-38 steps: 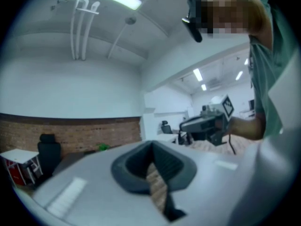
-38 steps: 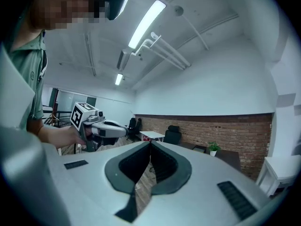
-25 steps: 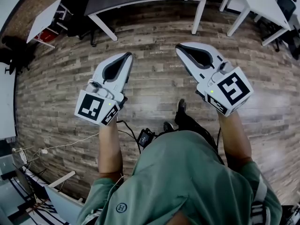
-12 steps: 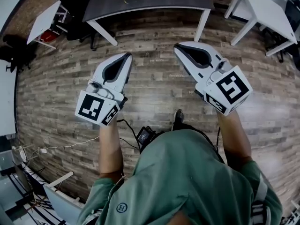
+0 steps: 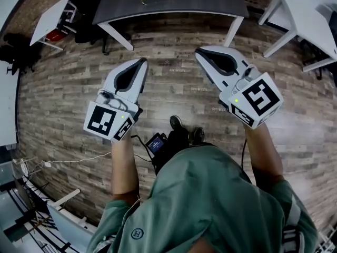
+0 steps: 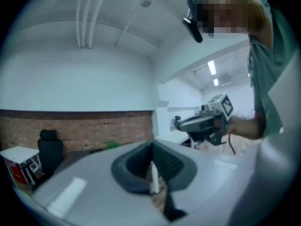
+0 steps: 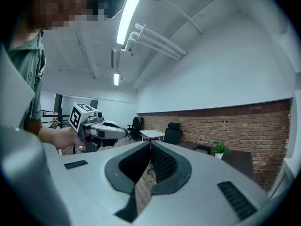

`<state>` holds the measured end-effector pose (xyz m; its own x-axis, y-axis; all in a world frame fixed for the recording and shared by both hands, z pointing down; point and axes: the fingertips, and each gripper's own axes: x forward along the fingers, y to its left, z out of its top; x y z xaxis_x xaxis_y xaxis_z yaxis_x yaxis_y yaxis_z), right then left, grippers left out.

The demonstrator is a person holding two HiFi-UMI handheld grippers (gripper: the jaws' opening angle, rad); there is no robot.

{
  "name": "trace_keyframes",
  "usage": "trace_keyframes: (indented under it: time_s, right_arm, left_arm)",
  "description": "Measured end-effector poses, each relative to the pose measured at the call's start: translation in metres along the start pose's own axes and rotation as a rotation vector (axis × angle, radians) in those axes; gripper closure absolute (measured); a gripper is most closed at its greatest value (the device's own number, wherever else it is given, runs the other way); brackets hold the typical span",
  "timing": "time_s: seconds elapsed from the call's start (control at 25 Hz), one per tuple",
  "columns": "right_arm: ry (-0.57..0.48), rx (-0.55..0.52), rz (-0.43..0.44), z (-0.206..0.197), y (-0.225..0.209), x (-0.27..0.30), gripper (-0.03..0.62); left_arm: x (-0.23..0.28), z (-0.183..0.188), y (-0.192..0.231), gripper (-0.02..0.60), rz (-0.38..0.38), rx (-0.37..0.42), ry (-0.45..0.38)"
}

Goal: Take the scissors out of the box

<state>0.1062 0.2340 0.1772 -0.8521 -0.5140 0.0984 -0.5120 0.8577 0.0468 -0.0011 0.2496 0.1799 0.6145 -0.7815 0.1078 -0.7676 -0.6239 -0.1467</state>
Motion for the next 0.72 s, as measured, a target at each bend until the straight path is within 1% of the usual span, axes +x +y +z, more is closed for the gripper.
trace_keyframes:
  time_s: [0.16, 0.32, 0.48, 0.72]
  right_arm:
    - [0.004, 0.002, -0.011, -0.002, -0.017, 0.024, 0.586]
    - [0.004, 0.007, -0.032, -0.001, -0.034, 0.047, 0.586]
    - [0.001, 0.008, -0.06, 0.003, -0.054, 0.073, 0.586]
    - [0.008, 0.011, -0.093, 0.005, -0.073, 0.114, 0.586]
  left_arm:
    - [0.015, -0.006, 0.027, 0.584, -0.009, -0.004, -0.002]
    - [0.032, -0.016, 0.053, 0.584, -0.035, -0.006, 0.001]
    - [0.049, -0.015, 0.083, 0.584, -0.064, -0.001, -0.004]
    - [0.067, -0.019, 0.129, 0.584, -0.098, 0.002, -0.013]
